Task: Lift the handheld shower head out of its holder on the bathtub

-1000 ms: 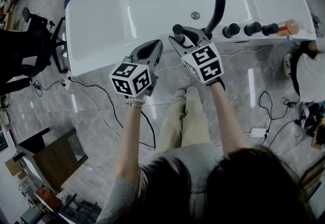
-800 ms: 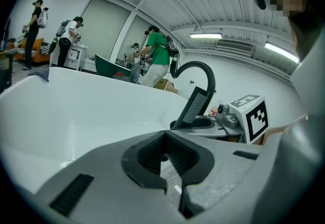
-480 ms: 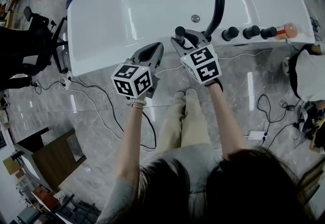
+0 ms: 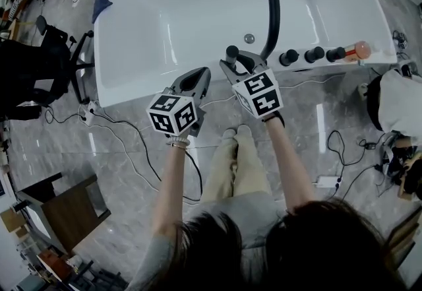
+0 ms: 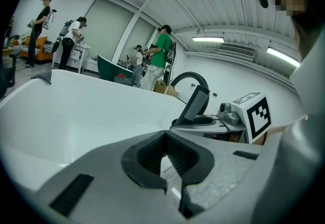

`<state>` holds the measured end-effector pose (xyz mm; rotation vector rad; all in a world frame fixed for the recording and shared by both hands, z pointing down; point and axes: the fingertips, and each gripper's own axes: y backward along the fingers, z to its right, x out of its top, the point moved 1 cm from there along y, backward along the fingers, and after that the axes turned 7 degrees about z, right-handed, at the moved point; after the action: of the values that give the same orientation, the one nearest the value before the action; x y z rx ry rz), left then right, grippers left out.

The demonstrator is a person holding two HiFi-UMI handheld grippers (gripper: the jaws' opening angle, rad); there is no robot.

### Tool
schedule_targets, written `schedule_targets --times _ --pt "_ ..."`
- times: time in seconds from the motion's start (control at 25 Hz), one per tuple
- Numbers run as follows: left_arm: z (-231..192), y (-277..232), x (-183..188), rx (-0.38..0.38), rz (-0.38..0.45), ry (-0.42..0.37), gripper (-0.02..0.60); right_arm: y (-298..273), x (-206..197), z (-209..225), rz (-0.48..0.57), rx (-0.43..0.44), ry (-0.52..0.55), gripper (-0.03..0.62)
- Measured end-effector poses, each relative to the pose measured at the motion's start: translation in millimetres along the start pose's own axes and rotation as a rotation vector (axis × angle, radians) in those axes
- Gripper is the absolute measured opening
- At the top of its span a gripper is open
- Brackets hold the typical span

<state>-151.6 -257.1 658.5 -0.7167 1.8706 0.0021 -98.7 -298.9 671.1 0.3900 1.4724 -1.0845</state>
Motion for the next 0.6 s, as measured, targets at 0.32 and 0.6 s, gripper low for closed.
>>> schedule_targets --times 0.32,0.6 --pt "18 9 41 -0.01 0.037 -0.006 0.005 18 45 -2 0.023 -0.004 0.005 0.133" --pt "32 20 71 -0.031 0.063 -0.017 0.005 33 84 -5 0.052 -0.014 0.009 0.133"
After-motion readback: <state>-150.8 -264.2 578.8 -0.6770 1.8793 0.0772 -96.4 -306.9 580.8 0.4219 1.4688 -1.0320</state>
